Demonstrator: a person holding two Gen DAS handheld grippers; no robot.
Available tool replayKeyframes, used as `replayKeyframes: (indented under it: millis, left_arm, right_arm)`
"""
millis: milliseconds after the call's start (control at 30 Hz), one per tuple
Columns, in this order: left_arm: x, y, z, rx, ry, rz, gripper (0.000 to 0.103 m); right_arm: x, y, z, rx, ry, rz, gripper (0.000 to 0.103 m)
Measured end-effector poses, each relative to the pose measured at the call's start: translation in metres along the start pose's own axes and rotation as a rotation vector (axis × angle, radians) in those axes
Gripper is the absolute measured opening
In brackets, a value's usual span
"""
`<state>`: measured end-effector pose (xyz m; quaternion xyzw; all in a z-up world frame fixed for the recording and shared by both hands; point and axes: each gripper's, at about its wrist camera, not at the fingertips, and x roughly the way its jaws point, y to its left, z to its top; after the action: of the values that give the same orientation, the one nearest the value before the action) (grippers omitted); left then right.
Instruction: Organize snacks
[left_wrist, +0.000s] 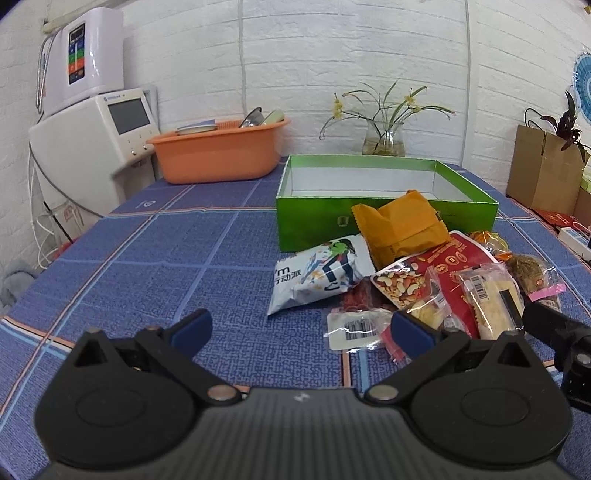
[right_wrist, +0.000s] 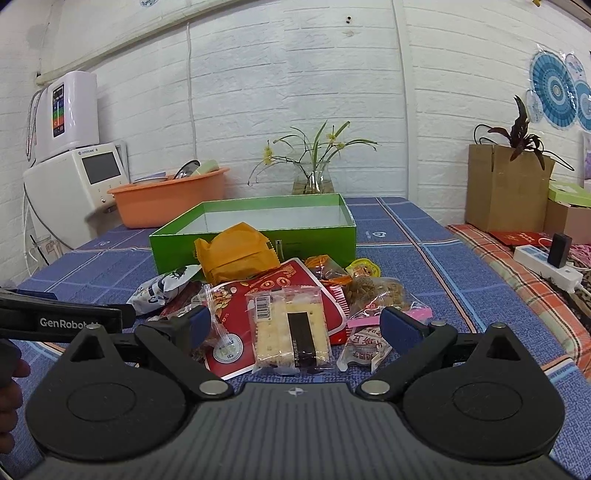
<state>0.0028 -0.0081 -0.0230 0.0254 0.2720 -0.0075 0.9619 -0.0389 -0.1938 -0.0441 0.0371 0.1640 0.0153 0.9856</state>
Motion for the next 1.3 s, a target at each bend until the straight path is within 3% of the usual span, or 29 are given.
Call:
replayKeyframes:
  millis: [467,767,933,1067,1133,1300]
  left_arm:
    - [0.001,-0.002,-0.003,0.019,0.006,0.025,0.103]
    - [-0.001,-0.004,-0.009,0.043,-0.009,-0.07,0.103]
    - [-0.003,0.002,-0.021,-0.006,-0.063,-0.026,0.103]
    - [-0.025,0.013,-0.032,-0.088,-0.128,-0.131,0.103]
    - [-0.029,0.007,-0.035,-0.06,-0.099,-0.162,0.103]
    - [-0.024,-0.006,-0.034,0.02,-0.05,-0.116,0.103]
  right_arm:
    - [0.001,-0.001,-0.003,0.008,0.014,0.003,0.103]
    - [0.003,-0.009,0.004,-0.086,-0.004,-0.058,0.103]
    - [0.004,-0.019,0.007,-0.094,-0.01,-0.056,0.103]
    - [0.003,-0.019,0.005,-0.106,-0.026,-0.011,0.103]
    - [0.003,-0.02,0.004,-0.078,-0.037,0.015,0.103]
    - [0.005,-0.028,0.0,0.022,-0.074,0.032,0.103]
